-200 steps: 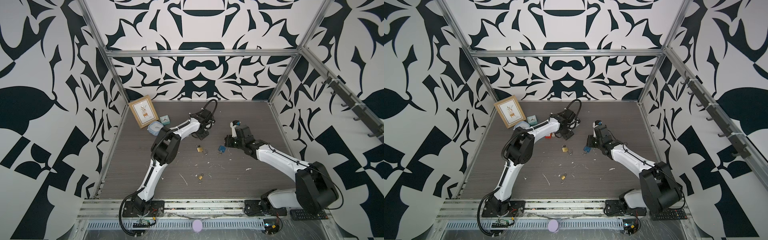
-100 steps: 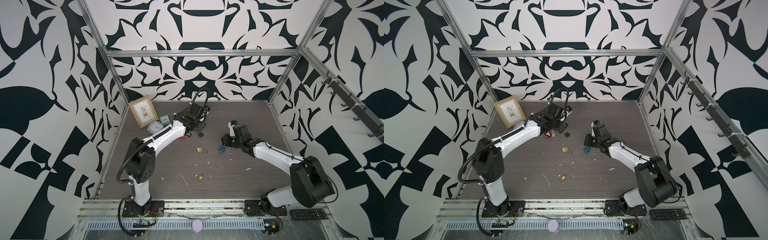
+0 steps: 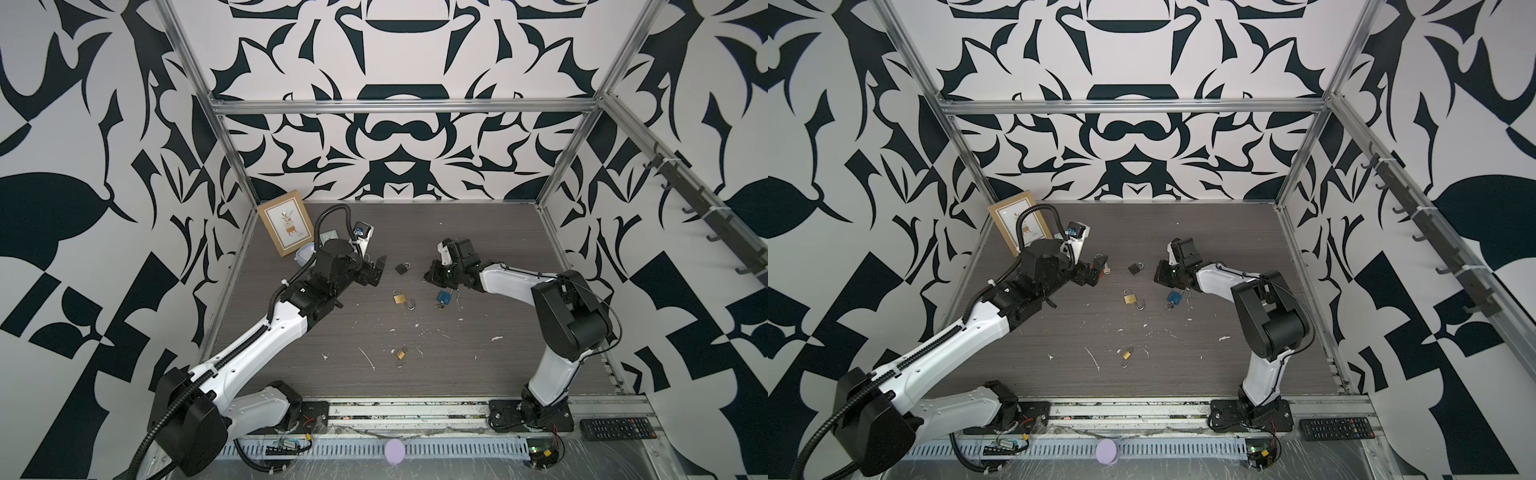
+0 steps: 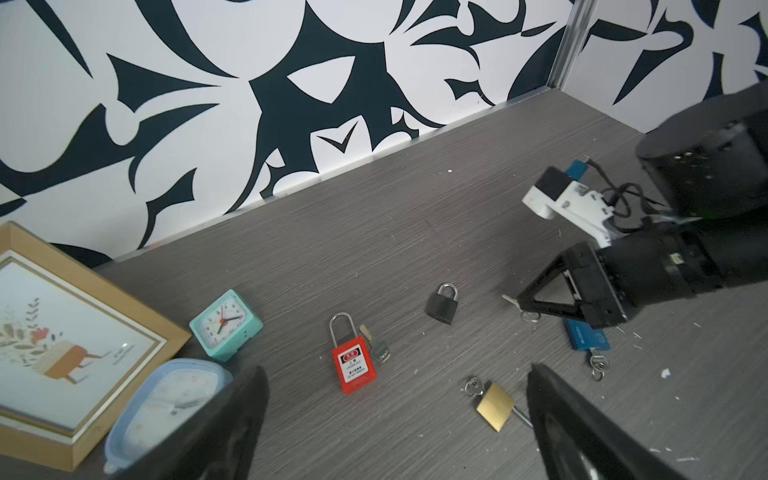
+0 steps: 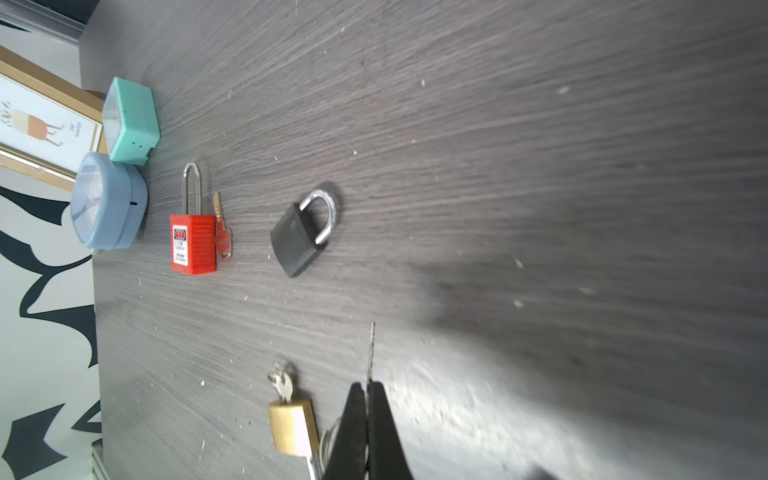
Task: Lock with the key
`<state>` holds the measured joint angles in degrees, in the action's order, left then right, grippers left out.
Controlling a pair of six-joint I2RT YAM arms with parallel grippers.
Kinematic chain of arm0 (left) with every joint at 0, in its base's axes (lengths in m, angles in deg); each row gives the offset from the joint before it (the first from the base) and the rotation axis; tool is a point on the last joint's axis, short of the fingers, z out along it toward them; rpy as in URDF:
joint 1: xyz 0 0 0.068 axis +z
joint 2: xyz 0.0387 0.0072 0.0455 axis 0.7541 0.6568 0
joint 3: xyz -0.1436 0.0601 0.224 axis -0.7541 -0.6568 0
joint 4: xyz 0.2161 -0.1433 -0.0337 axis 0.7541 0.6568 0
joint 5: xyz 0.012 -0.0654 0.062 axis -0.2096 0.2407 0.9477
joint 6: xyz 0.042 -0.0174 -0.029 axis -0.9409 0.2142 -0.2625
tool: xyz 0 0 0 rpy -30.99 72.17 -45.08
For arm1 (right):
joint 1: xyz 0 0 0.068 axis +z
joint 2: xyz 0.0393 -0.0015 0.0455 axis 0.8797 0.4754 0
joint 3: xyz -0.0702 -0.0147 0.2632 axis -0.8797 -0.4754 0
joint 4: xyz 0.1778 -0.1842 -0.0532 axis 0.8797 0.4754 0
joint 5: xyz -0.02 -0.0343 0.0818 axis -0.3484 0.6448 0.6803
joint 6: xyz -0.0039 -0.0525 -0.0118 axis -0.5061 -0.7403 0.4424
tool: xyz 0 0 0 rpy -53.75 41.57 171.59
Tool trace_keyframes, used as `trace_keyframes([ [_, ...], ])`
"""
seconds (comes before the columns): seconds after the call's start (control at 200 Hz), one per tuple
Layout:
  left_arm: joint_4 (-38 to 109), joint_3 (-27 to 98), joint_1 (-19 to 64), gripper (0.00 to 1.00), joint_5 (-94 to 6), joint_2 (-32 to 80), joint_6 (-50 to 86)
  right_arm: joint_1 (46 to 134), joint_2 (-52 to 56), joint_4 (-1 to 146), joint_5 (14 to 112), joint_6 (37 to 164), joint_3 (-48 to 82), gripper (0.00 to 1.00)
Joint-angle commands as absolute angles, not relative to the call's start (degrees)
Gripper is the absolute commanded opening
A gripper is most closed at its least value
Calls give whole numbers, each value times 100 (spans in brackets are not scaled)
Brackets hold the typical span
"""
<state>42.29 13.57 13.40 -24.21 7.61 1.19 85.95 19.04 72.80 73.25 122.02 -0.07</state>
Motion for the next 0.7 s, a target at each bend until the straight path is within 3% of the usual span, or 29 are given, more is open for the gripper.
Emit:
trace_keyframes([
  [0.0, 3784, 1162, 1379, 100, -2564, 505, 448, 8592, 2096, 7236, 7634, 12316, 357, 0],
  [0.695, 3803, 1094, 1476, 99, -2467, 443, 469, 8804, 3080, 7573, 7740, 12230, 1306, 3],
])
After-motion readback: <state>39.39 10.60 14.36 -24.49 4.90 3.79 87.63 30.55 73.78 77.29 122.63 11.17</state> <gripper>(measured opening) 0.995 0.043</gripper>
